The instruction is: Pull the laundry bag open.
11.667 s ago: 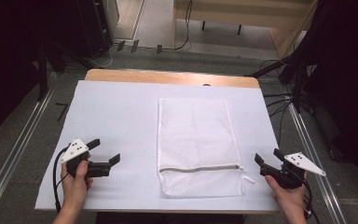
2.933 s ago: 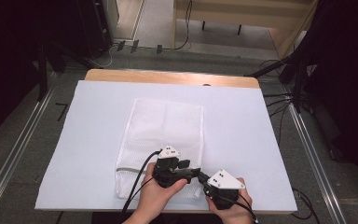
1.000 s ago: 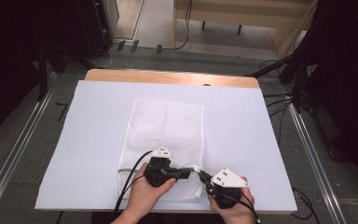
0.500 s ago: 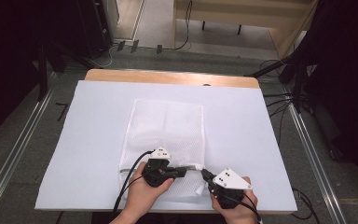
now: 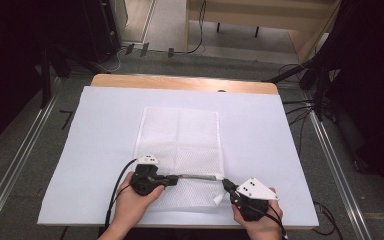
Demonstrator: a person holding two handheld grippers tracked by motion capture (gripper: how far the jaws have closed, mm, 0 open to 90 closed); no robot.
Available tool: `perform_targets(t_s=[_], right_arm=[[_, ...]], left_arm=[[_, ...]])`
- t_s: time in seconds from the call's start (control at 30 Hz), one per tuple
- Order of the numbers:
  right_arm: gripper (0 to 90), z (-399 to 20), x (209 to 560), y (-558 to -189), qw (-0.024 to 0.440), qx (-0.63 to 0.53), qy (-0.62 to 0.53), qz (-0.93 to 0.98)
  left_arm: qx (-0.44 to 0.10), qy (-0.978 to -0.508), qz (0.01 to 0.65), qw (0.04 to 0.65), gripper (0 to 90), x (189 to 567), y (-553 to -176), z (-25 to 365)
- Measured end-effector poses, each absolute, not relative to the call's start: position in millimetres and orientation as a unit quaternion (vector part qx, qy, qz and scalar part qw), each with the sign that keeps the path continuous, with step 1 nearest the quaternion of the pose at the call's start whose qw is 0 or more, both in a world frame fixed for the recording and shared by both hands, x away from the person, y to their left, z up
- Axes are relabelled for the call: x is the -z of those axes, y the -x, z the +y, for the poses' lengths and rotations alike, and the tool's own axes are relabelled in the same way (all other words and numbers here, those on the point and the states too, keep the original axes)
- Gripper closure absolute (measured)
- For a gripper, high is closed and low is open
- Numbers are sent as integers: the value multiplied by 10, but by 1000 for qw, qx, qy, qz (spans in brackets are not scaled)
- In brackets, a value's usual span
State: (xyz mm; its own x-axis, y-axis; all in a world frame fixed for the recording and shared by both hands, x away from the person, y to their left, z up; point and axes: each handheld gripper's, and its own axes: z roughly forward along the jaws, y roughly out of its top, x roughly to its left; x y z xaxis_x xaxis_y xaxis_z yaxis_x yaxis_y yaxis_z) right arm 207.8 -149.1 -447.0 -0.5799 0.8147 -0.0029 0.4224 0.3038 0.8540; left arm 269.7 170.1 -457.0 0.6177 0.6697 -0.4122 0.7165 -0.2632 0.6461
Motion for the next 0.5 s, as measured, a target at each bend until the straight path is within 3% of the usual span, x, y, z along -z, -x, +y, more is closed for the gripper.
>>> perform_targets(t_s=[0.5], right_arm=[[900, -1573, 4470, -2134, 224, -430, -412, 771]], left_arm=[[-8, -760, 495, 420, 877, 4560, -2571, 2520]])
